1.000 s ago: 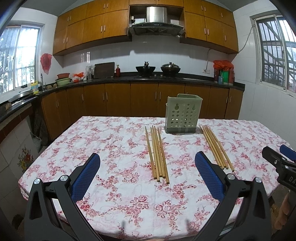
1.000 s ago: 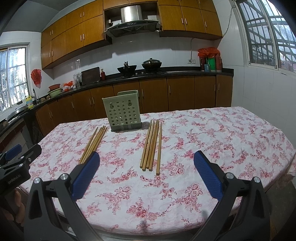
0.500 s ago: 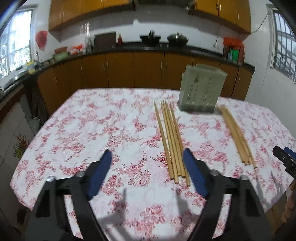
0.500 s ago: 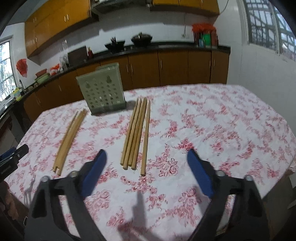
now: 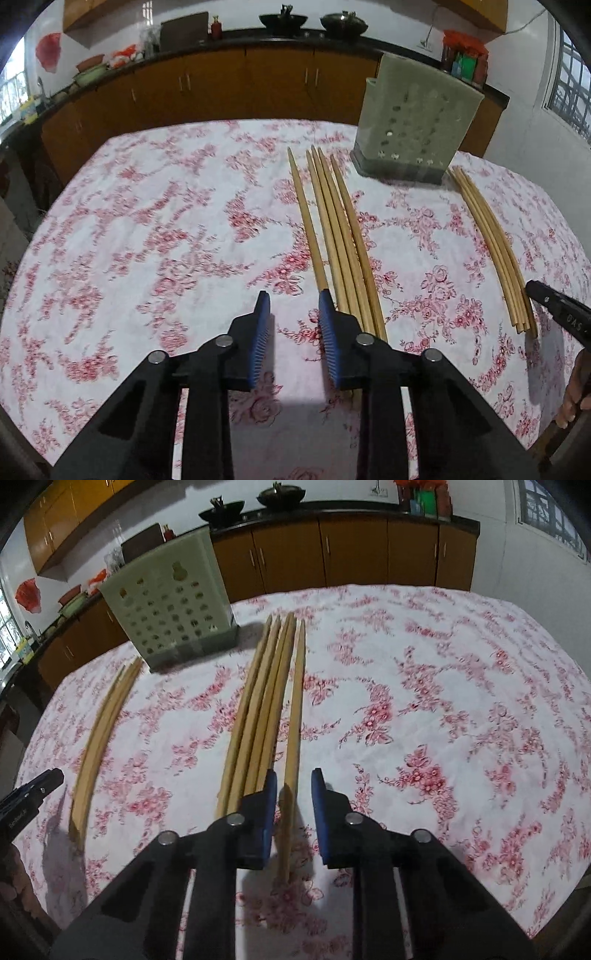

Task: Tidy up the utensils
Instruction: 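Grasp one wooden chopstick with the left gripper while the right gripper grasps another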

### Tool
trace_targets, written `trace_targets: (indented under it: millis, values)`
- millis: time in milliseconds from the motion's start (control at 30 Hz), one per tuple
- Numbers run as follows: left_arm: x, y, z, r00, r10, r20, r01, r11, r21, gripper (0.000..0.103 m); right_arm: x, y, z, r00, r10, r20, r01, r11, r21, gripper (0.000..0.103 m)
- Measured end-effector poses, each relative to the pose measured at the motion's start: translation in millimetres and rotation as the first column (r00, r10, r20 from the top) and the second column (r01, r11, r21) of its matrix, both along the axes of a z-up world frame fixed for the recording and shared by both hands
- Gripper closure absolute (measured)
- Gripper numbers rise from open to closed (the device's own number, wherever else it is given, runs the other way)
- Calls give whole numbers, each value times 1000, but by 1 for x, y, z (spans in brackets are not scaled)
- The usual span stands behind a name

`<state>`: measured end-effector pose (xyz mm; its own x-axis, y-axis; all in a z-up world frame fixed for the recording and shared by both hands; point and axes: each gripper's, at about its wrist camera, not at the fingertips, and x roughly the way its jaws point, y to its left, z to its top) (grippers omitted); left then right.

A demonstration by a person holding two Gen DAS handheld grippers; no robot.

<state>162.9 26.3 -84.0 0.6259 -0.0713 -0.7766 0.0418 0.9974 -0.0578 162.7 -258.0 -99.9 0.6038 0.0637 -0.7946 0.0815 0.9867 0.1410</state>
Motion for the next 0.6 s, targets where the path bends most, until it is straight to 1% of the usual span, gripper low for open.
trace_targets:
  millis: [67,133,333,433,533,567,600]
  values:
    - [3,-2,-4,1000,-12,-18,11,1000,-16,80,-1,1,-2,1000,-2,3,2,1000,-20,93]
    - [6,-3,-5,999,-17,-27,16,1000,-19,81,0,0,-2,1000,-2,3,2,1000,-23,94]
    - [11,-5,-6,999,-28,-36,27,999,-27,82,2,-2,-2,1000,-4,3,4,1000,-27,94]
    - [12,-9,-6,999,-36,-37,35,999,-19,83,1,-1,-2,1000,-1,2,2,999,-33,94]
    - [12,-13,-8,998,-45,-40,45,999,-2,89,1,-1,-2,1000,-1,1,1,1000,-29,93]
    - [12,-13,-9,998,-43,-43,43,999,3,94,1,0,-2,1000,2,1,-2,999,-34,93]
    - [14,-12,-11,998,-37,-52,38,999,11,95,0,0,-2,1000,5,1,-5,999,-39,93]
